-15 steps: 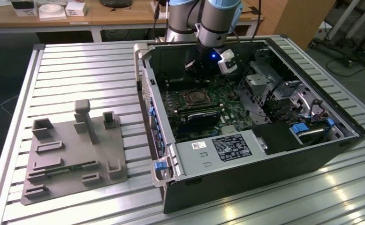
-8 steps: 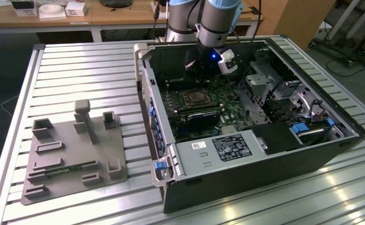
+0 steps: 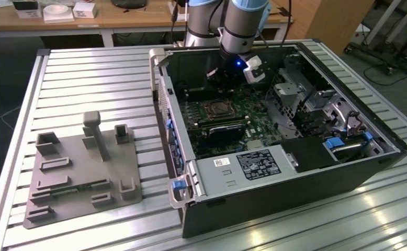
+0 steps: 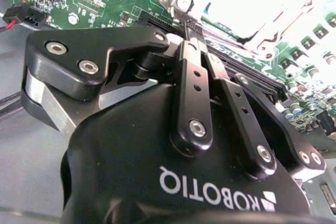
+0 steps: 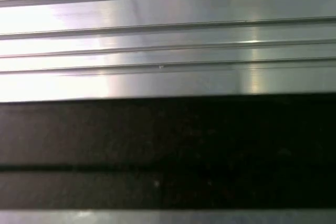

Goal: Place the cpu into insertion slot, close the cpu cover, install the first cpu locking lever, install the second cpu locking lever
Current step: 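Install the first cpu locking lever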

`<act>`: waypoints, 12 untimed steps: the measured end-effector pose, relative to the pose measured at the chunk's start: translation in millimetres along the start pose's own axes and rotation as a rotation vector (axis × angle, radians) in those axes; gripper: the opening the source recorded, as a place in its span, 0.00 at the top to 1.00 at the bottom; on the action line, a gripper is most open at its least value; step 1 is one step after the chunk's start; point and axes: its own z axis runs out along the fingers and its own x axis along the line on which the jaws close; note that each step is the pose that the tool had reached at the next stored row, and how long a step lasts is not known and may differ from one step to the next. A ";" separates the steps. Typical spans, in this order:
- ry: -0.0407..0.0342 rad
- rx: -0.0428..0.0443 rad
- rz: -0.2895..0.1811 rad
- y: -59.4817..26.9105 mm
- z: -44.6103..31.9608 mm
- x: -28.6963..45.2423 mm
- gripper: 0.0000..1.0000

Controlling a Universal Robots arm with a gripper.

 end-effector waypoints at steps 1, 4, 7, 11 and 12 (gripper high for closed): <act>0.0001 0.0011 0.000 -0.1 -0.1 0.0 0.90; -0.0003 0.0050 0.000 -0.3 0.1 0.0 0.90; -0.0006 0.0114 0.000 -0.4 0.1 0.0 0.90; -0.0005 0.0167 0.000 -0.4 0.1 0.0 0.90; -0.0005 0.0173 0.000 -0.4 0.2 0.0 0.90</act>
